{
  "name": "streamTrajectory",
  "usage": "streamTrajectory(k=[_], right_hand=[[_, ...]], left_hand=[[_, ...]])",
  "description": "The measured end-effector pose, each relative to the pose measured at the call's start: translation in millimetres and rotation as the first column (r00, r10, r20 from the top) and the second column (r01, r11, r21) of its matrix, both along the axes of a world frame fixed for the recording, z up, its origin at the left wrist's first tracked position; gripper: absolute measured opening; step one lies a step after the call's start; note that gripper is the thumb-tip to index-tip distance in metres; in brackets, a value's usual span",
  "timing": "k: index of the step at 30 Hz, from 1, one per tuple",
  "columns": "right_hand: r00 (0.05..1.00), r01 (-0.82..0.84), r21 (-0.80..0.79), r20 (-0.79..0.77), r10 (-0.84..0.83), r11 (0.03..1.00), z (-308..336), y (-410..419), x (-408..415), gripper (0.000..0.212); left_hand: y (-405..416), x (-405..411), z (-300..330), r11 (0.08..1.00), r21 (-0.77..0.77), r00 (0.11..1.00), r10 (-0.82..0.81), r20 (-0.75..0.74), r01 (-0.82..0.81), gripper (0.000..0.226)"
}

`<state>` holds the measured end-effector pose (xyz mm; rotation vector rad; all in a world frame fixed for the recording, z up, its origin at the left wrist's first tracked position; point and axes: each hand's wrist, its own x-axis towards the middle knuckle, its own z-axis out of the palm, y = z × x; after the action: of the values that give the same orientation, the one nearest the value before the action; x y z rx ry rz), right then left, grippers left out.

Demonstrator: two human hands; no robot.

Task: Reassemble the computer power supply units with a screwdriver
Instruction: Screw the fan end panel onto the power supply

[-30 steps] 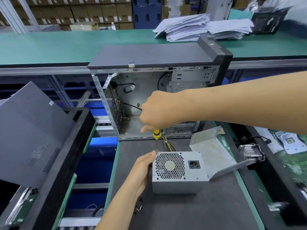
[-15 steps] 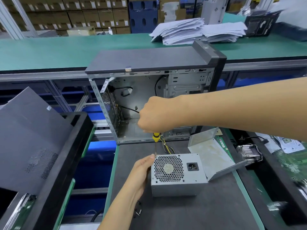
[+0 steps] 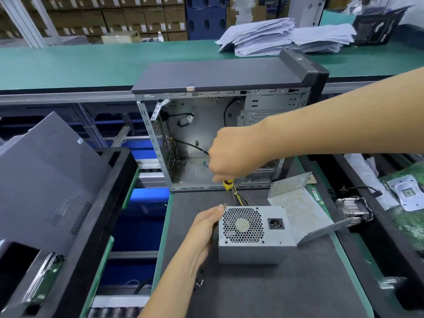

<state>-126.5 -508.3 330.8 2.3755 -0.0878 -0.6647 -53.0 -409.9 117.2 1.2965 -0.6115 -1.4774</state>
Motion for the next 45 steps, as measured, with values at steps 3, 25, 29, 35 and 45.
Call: streamTrajectory(k=[3,25,29,35,45], right_hand=[[0.859,0.511,0.211,-0.135,-0.493,0.833,-2.7,-6.1,8.8,0.051],[0.954,-0.219,0.016,-0.208,0.218,0.976,6.0,-1.1,-13.2,0.014],[0.891,-0.432,-0.09,-0.199,0.409,0.897,5.9,17.2,-19.2,0.012],[0.168,0.897,0.437,-0.48,-0.861,-0.069,-5.1,-10.0,23.5,0.028],[0.795,-0.576,-0.138,-0.326,0.512,0.806,0.1,8.9,-8.2,0.021]], left_hand=[[1.1,-0.1,1.8,1.0,-0.001,1.0,-0.007,0.007,0.007,0.031],[-2.1,3.4,-2.9,1.0,0.004,1.0,-0.022,0.009,0.022,0.032],[-2.2,3.2,-2.0,0.999,-0.009,0.999,-0.031,-0.018,0.03,0.032],[0.1,0.1,2.7,1.0,-0.01,1.0,-0.022,-0.009,0.022,0.032],[0.7,2.0,2.1,0.999,-0.031,0.999,-0.034,0.017,0.034,0.031]])
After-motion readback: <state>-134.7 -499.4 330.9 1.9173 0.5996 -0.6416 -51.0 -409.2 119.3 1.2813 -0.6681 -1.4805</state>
